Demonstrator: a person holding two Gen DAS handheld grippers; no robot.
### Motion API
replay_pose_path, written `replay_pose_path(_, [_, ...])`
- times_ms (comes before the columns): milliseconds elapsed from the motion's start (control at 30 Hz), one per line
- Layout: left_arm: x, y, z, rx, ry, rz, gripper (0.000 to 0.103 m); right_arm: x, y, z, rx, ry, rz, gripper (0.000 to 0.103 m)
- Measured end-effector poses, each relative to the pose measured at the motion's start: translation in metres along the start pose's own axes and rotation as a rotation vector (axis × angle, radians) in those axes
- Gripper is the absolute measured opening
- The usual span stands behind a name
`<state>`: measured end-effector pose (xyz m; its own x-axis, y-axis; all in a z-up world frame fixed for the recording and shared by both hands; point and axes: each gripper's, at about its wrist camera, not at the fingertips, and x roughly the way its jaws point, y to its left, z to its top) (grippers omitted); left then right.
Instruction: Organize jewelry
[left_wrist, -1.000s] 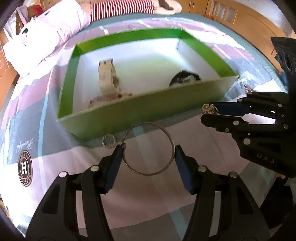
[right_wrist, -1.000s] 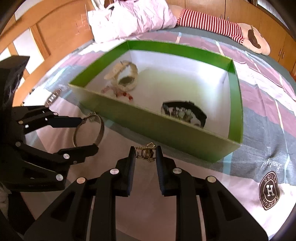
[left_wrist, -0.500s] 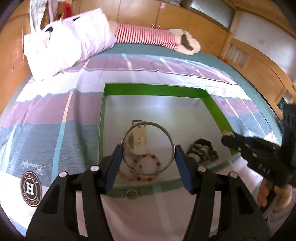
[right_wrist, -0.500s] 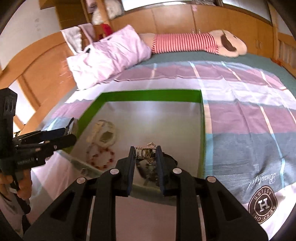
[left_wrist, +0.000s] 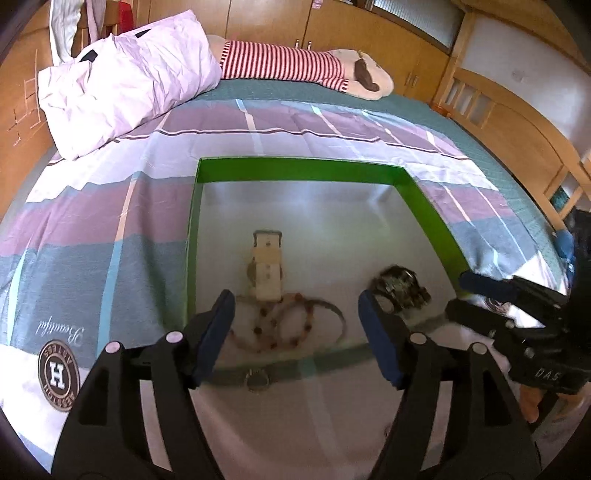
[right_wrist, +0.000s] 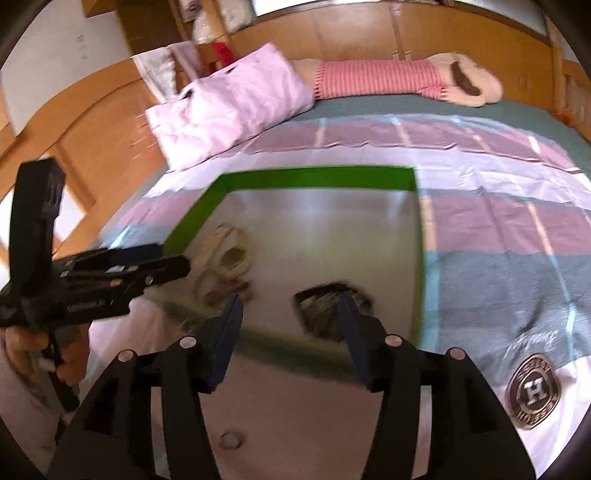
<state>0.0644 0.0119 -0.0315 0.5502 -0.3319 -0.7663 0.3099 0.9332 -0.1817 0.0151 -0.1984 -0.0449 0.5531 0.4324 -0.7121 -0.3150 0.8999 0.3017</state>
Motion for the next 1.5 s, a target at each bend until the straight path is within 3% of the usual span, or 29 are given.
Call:
replay_pose_path(100, [-0.007,0.0,-0.013,0.024,0.049,-0.001,0.073,0.017,0.016,-0.022,-0.075,0.148,0.079,0.054])
replay_pose_path(233, [0.006,0.0,-0.03,0.057,0.138,0.056,0.075,0.038,0.045,-0.053,-0.255,0.295,0.066,0.054])
replay_pose_path(367, [0.029,0.005,-0.039,0.029,0.225,0.089,0.075,0.053,0.064,-0.072,-0.367,0.371,0.022,0.044])
replay_pose_path(400, [0.034,0.005,-0.041,0.032,0.242,0.098,0.075,0.055,0.064,-0.073,-0.374,0.375,0.012,0.042])
replay_pose_path(467, [0.04,0.006,-0.044,0.033,0.263,0.11,0.075,0.057,0.062,-0.072,-0.374,0.38,-0.004,0.022])
replay_pose_path(500, [0.042,0.006,-0.046,0.032,0.271,0.111,0.075,0.056,0.06,-0.07,-0.362,0.381,-0.003,0.02])
replay_pose_path(567, [0.045,0.006,-0.048,0.034,0.283,0.109,0.075,0.055,0.055,-0.066,-0.335,0.371,-0.013,0.02])
replay_pose_path(733, [0.052,0.0,-0.052,0.06,0.298,0.104,0.076,0.054,0.03,-0.054,-0.25,0.307,-0.143,0.02])
replay_pose_path(800, [0.057,-0.004,-0.056,0.081,0.308,0.105,0.077,0.051,0.022,-0.049,-0.194,0.298,-0.128,0.024])
replay_pose_path(867, [0.062,-0.007,-0.057,0.093,0.32,0.109,0.077,0.047,0.021,-0.047,-0.163,0.296,-0.092,0.036])
replay_pose_path(1067, [0.066,0.003,-0.052,0.045,0.3,0.121,0.077,0.046,0.03,-0.05,-0.194,0.306,-0.08,0.035])
replay_pose_path(1100, [0.066,0.006,-0.051,0.032,0.296,0.117,0.075,0.046,0.03,-0.05,-0.194,0.307,-0.08,0.035])
replay_pose_path(1200, [0.068,0.011,-0.049,0.019,0.287,0.12,0.041,0.046,0.027,-0.052,-0.189,0.307,-0.081,0.035])
replay_pose_path(1300, [0.066,0.008,-0.049,0.033,0.277,0.098,0.037,0.047,0.022,-0.052,-0.185,0.312,-0.081,0.035])
replay_pose_path(1500, [0.062,-0.029,-0.058,0.176,0.308,-0.07,0.034,0.054,0.018,-0.05,-0.172,0.326,-0.092,0.035])
